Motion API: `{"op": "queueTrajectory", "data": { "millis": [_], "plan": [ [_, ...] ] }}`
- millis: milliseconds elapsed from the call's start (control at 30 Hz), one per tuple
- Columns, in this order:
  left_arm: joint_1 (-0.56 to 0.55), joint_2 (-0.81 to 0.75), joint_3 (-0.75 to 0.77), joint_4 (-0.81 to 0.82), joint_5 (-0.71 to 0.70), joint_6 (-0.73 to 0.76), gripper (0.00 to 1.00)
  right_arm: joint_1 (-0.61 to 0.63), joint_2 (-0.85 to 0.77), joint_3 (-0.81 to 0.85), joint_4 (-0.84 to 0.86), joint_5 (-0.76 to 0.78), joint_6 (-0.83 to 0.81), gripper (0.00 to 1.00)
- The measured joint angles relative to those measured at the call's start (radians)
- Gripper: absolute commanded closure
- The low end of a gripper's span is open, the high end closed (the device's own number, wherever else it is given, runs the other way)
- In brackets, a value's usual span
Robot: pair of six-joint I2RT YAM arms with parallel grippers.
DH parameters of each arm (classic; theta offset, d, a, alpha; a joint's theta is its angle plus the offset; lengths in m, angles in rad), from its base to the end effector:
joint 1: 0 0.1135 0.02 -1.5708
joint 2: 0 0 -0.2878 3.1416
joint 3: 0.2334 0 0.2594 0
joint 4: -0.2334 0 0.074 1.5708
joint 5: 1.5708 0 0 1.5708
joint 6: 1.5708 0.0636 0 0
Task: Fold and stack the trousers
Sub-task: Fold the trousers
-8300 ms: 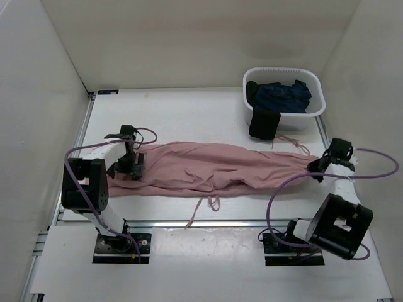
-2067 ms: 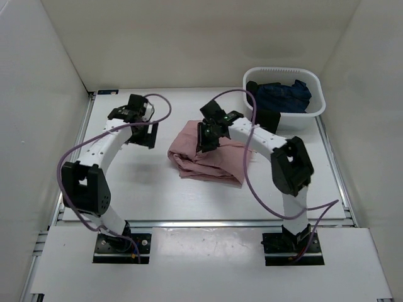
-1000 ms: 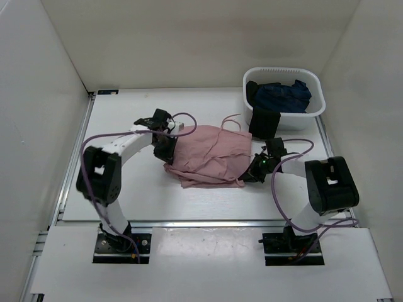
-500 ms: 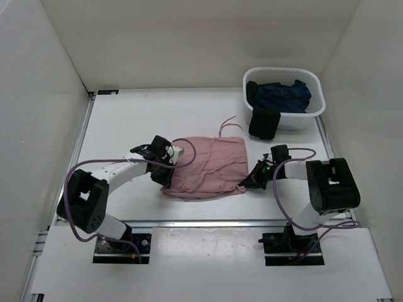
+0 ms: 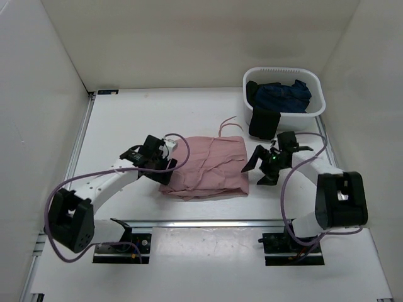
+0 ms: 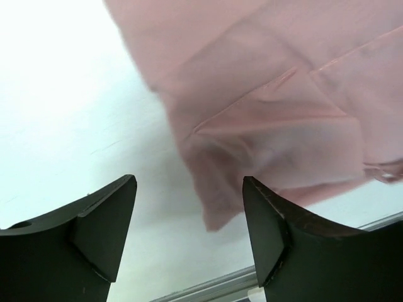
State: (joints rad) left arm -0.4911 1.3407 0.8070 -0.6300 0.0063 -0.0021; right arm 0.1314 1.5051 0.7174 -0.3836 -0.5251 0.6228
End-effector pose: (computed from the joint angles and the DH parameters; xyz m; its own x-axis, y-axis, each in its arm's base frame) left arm 0.2261 -0.1214 0.1906 -0.8107 0.4312 -0.3959 0.4721 0.8815 -0.0066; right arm 0.2653 0.0672 0.1453 -0.9207 0.3874 -0.0465 0.2837 0.7464 0.6020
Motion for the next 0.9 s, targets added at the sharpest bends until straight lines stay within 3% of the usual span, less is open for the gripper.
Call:
{"op": "queueTrajectory", "data": {
  "millis": [67, 100, 133, 367, 533, 667, 767, 900],
  "plan": [
    [0.005, -0.057, 0.018, -0.027, -0.027, 0.002, 0.19, -0.012, -0.069, 0.071, -0.125, 0.077, -0.053, 0.01],
    [0.010, -0.084, 0.032, -0.039, -0.040, 0.002, 0.13, -0.022, -0.104, 0.116, -0.188, 0.110, -0.077, 0.01],
    [0.019, -0.110, 0.048, -0.051, -0.058, 0.003, 0.00, -0.036, -0.139, 0.163, -0.244, 0.142, -0.096, 0.01],
    [0.214, -0.243, 0.158, -0.051, -0.273, 0.004, 0.00, -0.185, -0.250, 0.439, -0.507, 0.296, -0.167, 0.01],
    [0.493, -0.254, 0.161, -0.043, -0.430, 0.004, 0.00, -0.259, -0.242, 0.496, -0.597, 0.346, -0.184, 0.01],
    [0.701, -0.255, 0.133, -0.058, -0.476, 0.003, 0.00, -0.285, -0.221, 0.509, -0.625, 0.368, -0.195, 0.01],
    [0.767, -0.269, 0.099, -0.087, -0.493, 0.003, 0.00, -0.287, -0.205, 0.523, -0.640, 0.370, -0.208, 0.01],
    [0.775, -0.302, 0.077, -0.129, -0.486, 0.003, 0.00, -0.287, -0.192, 0.558, -0.648, 0.373, -0.222, 0.01]
  ]
}}
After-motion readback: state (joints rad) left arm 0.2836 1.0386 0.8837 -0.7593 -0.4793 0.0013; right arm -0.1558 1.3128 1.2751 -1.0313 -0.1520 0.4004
